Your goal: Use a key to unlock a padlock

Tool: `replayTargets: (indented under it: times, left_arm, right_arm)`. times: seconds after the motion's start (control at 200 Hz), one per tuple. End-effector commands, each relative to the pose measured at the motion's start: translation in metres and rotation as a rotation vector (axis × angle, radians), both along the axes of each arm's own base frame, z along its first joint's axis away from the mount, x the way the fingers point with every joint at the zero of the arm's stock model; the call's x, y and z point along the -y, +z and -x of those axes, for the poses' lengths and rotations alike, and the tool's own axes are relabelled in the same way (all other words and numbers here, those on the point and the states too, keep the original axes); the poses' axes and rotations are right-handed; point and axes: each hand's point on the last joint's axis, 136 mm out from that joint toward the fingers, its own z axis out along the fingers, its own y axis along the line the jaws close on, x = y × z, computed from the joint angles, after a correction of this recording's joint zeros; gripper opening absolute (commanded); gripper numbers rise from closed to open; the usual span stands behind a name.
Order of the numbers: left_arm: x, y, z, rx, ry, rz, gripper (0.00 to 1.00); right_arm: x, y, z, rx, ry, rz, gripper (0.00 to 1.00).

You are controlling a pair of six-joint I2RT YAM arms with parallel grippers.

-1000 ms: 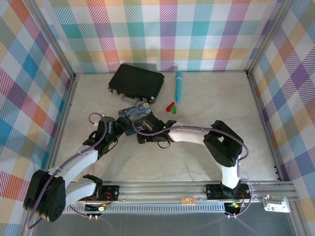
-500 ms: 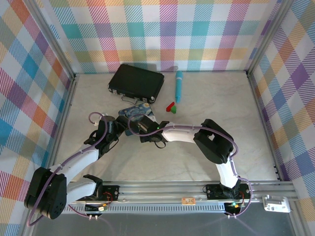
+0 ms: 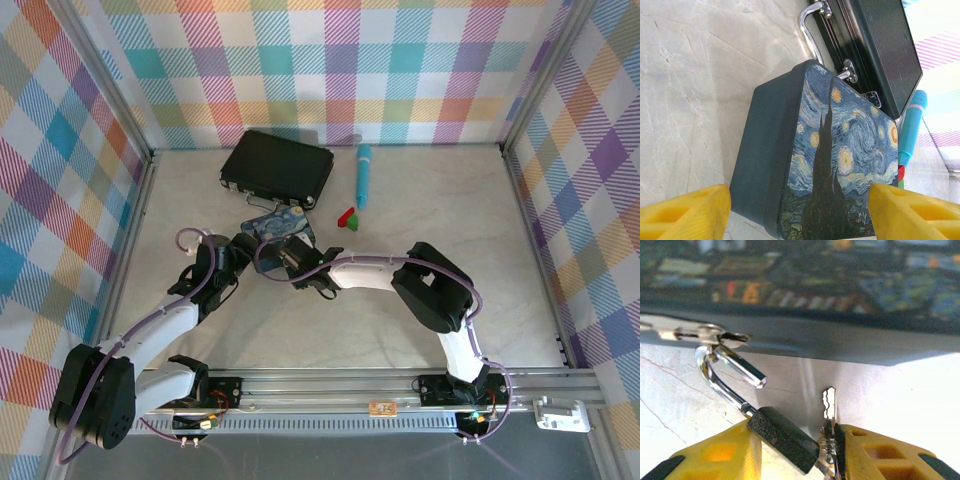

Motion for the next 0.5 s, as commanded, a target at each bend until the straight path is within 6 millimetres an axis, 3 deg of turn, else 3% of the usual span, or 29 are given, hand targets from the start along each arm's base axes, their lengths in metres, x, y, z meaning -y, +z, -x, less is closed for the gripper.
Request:
replayTargets:
  times: [0.0, 0.29, 0.495]
  left_arm:
    - [-0.009, 0.002, 0.001, 0.024, 0.021, -0.016, 0.72]
    - [-0.012, 0.005, 0.000, 0.030, 0.020, -0.024, 0.72]
    - [-0.010, 0.007, -0.002, 0.035, -0.005, -0.042, 0.72]
  right_arm:
    - [-0.002, -0.008, -0.003, 0.038, 0.107, 0.084, 0.25]
    - [-0.013, -0.006, -0.009, 0.060, 0.180, 0.056, 0.19]
    - [-0.016, 0.007, -0.013, 0.024, 0.306, -0.079, 0.17]
